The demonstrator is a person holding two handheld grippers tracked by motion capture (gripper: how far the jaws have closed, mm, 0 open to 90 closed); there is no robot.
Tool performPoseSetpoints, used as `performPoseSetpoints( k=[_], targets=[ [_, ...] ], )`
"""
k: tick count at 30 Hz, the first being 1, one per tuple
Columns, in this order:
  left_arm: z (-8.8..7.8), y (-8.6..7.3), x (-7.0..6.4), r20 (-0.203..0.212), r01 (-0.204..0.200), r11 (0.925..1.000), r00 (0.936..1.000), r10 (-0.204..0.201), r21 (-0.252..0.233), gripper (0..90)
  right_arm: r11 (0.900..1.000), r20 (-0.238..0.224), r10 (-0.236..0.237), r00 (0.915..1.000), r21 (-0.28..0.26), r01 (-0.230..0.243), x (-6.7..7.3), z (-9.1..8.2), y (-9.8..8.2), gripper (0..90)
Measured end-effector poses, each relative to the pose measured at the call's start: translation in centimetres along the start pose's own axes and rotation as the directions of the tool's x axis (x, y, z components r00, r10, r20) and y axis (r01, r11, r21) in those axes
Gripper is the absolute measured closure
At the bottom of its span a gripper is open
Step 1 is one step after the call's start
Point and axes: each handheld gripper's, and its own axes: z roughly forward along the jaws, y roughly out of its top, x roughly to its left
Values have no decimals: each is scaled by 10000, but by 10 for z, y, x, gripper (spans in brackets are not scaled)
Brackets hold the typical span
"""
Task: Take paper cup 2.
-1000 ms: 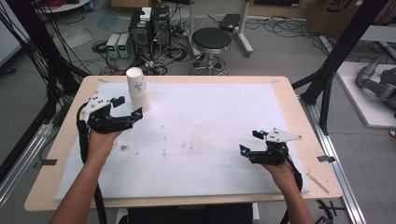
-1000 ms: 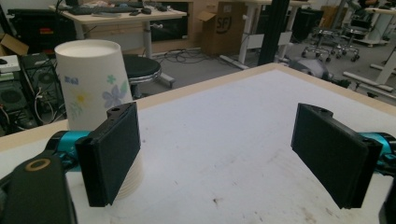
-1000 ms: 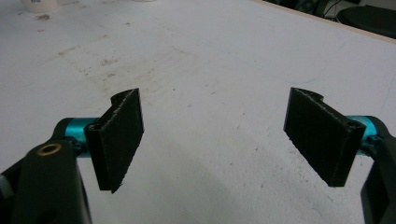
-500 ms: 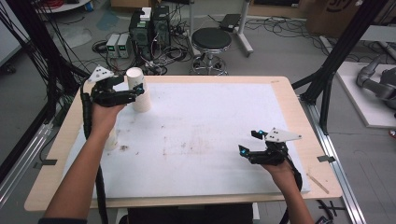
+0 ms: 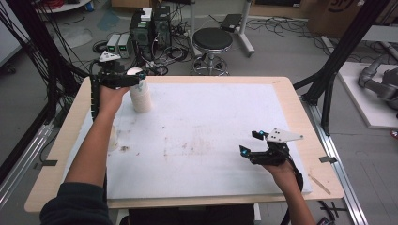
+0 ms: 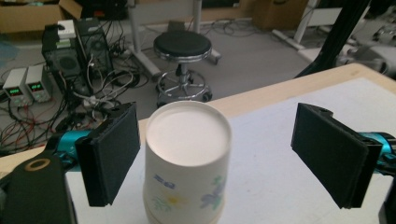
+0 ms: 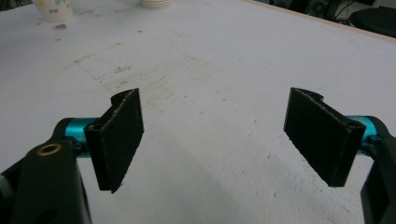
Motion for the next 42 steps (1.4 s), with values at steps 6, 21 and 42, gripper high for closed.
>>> performPoseSetpoints(
  k=[6, 21, 42],
  targets=[
    [14, -7, 6, -96, 203, 9993, 9998, -201, 307, 157, 10000, -48, 15, 10000, 14, -15, 1, 0, 0, 206],
    [32, -16, 10, -122, 195, 9979, 9997, -188, 612, 265, 10000, -81, -40, 10000, 77, 41, 1, 0, -2, 205],
    [25, -12, 13, 23, 222, 9996, 9998, -222, 167, 340, 9998, -244, -12, 9997, 194, 17, 3, 3, -3, 205]
  ],
)
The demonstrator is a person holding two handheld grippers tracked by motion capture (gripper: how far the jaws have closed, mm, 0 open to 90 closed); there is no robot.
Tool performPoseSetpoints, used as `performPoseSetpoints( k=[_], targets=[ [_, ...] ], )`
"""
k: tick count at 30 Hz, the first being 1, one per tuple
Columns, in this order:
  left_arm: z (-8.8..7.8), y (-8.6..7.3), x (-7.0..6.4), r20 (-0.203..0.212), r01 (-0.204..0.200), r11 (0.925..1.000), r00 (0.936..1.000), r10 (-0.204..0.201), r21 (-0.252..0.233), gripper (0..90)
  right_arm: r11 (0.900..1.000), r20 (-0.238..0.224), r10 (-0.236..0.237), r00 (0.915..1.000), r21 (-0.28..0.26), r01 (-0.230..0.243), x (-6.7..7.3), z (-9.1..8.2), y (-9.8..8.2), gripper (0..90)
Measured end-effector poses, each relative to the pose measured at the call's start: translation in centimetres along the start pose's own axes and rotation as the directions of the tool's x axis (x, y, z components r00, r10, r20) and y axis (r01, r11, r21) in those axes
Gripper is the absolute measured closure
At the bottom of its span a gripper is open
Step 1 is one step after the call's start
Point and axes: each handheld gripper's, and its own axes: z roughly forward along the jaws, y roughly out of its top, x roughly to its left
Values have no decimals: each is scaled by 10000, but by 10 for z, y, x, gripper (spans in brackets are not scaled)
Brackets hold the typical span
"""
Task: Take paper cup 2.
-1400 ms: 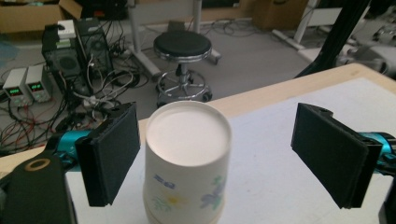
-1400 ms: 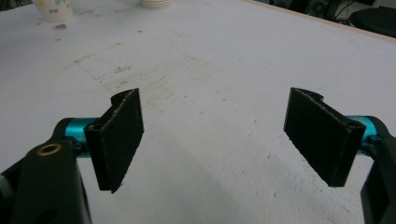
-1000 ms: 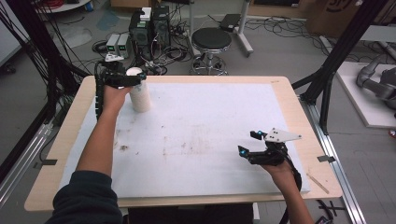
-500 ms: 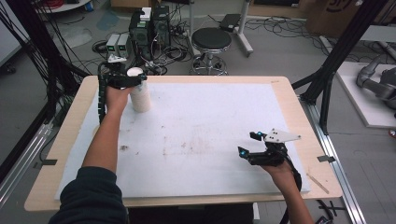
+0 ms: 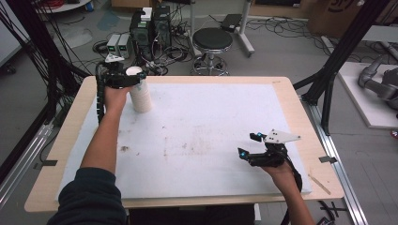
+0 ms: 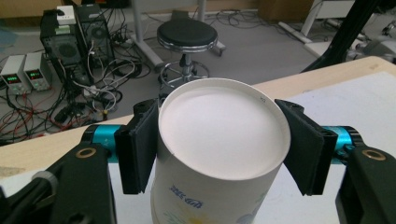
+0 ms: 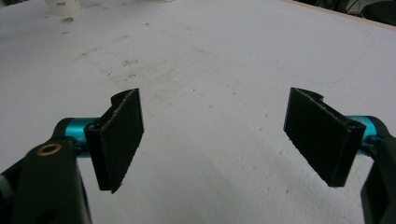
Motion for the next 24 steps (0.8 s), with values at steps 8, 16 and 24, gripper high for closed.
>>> performPoseSetpoints(
  k=[8, 16, 24],
  targets=[
    [-16, 7, -1, 179, 217, 9966, 9996, -203, -800, 351, 10000, -21, 23, 10000, -5, -23, -1, 0, 0, 206],
    [-45, 19, 2, 161, 364, 9820, 9993, -340, -1851, 358, 10000, -66, 29, 10000, -13, -29, 2, 0, 1, 206],
    [-79, 38, -3, 532, 123, 9601, 9986, 26, -2793, 360, 10000, -22, 11, 10000, 1, -11, 2, 1, 1, 206]
  ],
)
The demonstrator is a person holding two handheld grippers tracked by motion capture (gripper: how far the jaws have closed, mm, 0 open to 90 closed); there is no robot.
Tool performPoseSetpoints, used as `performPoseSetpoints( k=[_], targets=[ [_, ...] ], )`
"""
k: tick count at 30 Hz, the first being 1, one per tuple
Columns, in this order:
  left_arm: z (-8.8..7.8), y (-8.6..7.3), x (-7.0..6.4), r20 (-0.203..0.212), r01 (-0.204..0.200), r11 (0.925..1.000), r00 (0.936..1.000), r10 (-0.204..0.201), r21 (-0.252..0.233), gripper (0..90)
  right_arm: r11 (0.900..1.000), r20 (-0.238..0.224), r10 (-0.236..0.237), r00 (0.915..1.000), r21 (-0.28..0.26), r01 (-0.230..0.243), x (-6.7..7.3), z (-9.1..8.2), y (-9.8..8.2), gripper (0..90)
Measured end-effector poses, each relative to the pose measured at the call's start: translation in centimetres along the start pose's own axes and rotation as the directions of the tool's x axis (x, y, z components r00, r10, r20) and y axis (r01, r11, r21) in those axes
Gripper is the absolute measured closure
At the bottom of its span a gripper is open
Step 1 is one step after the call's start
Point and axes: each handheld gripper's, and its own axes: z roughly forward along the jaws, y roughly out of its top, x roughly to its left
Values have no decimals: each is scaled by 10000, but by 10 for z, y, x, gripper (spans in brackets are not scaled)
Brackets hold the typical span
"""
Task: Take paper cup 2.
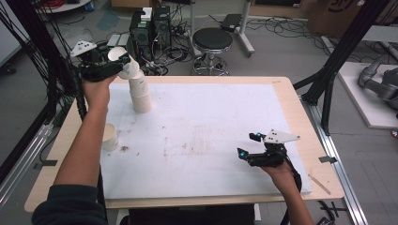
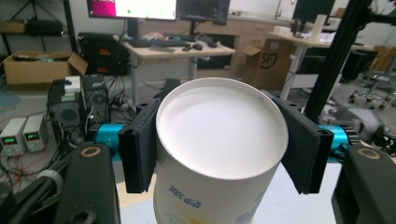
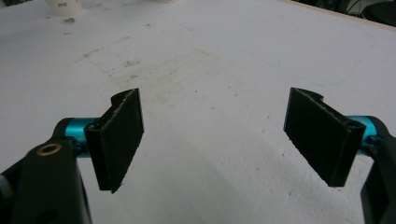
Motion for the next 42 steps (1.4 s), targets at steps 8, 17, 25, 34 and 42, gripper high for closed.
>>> performPoseSetpoints(
  k=[8, 17, 25, 34, 42],
  targets=[
    [-38, 1, -20, 1177, -94, 9977, 9929, 172, -665, 360, 10000, -4, -27, 10000, -9, 27, 1, -1, 1, 206],
    [-71, -28, -53, 2363, -566, 9969, 9693, 681, -551, 360, 9999, -14, -105, 9999, 25, 105, 3, 1, 1, 205],
    [-82, -69, -79, 2840, -756, 9971, 9560, 742, -60, 360, 10000, -127, -63, 9999, 2, 63, 2, 3, -1, 205],
    [-84, -99, -90, 3480, -744, 9968, 9356, 591, 307, 359, 9997, -116, -217, 9997, 135, 219, 8, 5, 1, 206],
    [-85, -111, -102, 3871, -940, 9946, 9194, 696, 445, 359, 9994, -475, -263, 9985, 199, 273, 9, 8, 3, 205]
  ],
)
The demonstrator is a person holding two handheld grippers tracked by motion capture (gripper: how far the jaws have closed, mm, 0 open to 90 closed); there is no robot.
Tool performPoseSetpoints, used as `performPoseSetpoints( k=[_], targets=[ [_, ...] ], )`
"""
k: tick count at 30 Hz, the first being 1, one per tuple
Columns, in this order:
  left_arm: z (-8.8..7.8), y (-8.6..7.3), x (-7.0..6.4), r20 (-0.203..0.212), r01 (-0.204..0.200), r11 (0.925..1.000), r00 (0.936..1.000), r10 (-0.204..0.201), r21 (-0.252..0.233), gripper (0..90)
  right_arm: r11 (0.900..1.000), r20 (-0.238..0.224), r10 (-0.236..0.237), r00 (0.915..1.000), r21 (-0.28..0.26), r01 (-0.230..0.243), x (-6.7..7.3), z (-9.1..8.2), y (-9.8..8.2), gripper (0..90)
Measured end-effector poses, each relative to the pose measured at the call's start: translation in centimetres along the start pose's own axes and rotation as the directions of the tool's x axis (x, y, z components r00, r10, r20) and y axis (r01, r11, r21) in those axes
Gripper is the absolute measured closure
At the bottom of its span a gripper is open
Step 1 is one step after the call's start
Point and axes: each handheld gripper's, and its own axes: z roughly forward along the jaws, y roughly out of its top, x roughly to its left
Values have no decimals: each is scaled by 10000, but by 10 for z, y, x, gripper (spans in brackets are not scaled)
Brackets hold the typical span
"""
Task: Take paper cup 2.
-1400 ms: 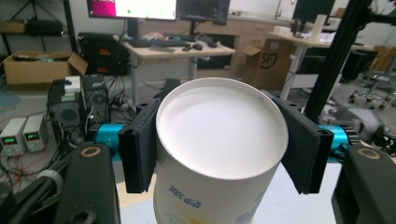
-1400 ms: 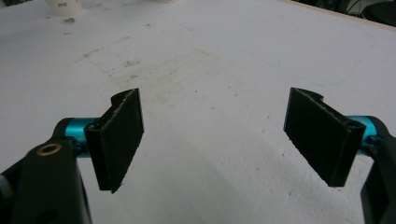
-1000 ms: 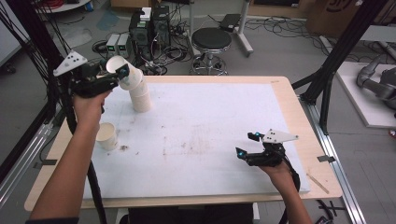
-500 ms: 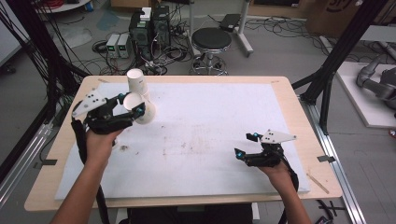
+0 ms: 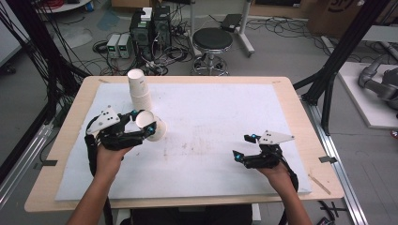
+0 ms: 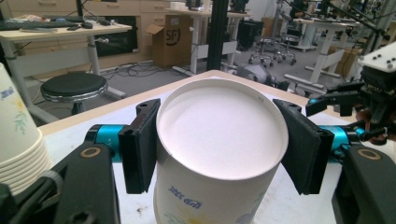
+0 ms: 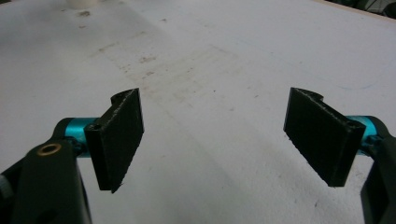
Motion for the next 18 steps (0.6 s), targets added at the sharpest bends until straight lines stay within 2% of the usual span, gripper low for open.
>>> performPoseSetpoints(
  k=[5, 12, 18],
  targets=[
    [4, 1, -1, 192, 118, 9999, 9997, -120, 81, 359, 9994, -21, 146, 9999, -314, -146, -2, -4, 1, 205],
    [19, -5, 1, 539, 128, 9991, 9984, -150, 400, 359, 9998, -77, 17, 10000, -206, -19, -7, 3, 5, 205],
    [25, -10, -5, 807, 136, 9980, 9966, -185, 616, 358, 9998, -522, -166, 9985, -97, 161, -3, 11, 9, 205]
  ],
)
